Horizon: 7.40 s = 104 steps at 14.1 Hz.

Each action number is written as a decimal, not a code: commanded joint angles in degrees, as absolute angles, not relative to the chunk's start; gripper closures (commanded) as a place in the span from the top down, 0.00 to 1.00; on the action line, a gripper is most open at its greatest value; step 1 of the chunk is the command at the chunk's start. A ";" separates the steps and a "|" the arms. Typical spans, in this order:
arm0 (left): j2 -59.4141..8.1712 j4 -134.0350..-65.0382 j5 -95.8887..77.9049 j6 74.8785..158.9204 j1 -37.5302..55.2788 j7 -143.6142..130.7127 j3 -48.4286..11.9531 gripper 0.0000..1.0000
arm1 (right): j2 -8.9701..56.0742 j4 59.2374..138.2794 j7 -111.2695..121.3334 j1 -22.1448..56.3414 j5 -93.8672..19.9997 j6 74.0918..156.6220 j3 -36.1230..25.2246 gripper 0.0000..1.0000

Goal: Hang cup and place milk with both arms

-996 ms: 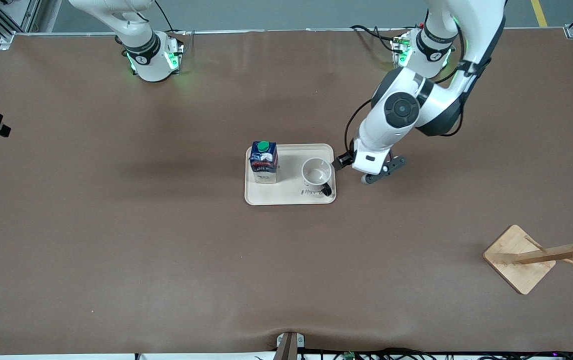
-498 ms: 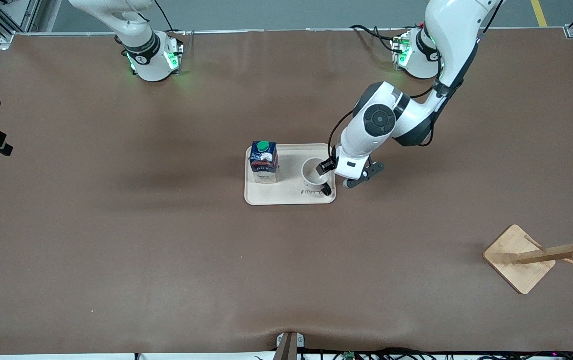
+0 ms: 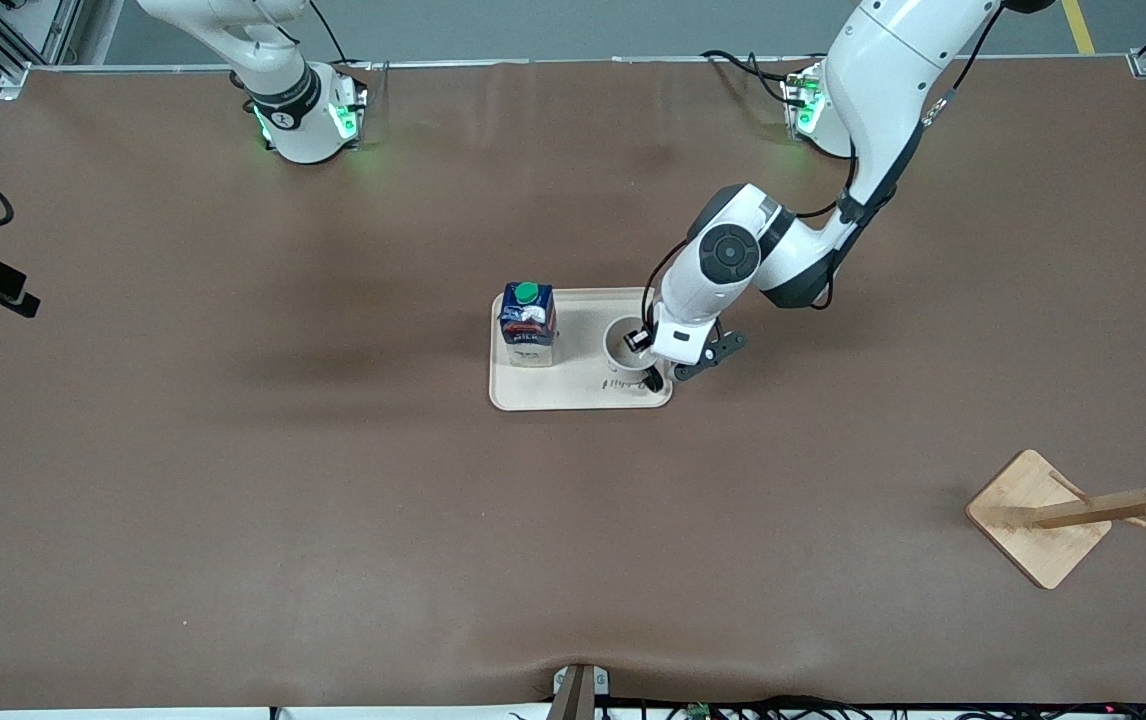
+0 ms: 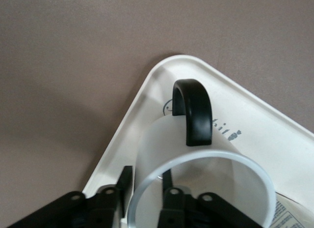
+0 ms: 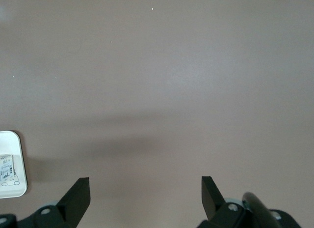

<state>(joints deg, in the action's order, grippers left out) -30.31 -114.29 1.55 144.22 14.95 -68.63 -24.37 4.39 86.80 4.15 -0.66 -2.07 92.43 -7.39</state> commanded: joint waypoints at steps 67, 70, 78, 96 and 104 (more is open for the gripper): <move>-21.27 -82.97 7.30 108.73 -34.45 23.91 -24.26 1.00 | 16.97 86.83 -52.66 35.09 2.02 100.64 -7.47 0.00; -18.73 -82.88 6.86 103.12 -34.28 15.68 -26.09 1.00 | 14.25 88.94 -46.87 27.62 2.11 100.63 -7.38 0.00; -10.90 -82.97 7.64 90.36 -34.37 -2.27 -33.22 1.00 | 8.00 103.70 -25.35 4.33 1.76 103.70 -7.29 0.00; -9.41 -77.87 6.51 83.41 -24.74 -2.20 -24.67 1.00 | 3.69 128.14 -5.89 -5.54 1.76 132.45 -7.29 0.02; -3.88 -84.00 1.85 85.59 -2.31 -3.60 -1.51 1.00 | 3.78 127.36 -4.83 -5.54 1.76 131.92 -7.21 0.73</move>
<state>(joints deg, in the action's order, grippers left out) -7.95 -78.98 2.65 84.18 -5.89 -2.54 -4.58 5.37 126.01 -5.58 -4.06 1.36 131.57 -8.44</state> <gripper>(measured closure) 0.000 0.282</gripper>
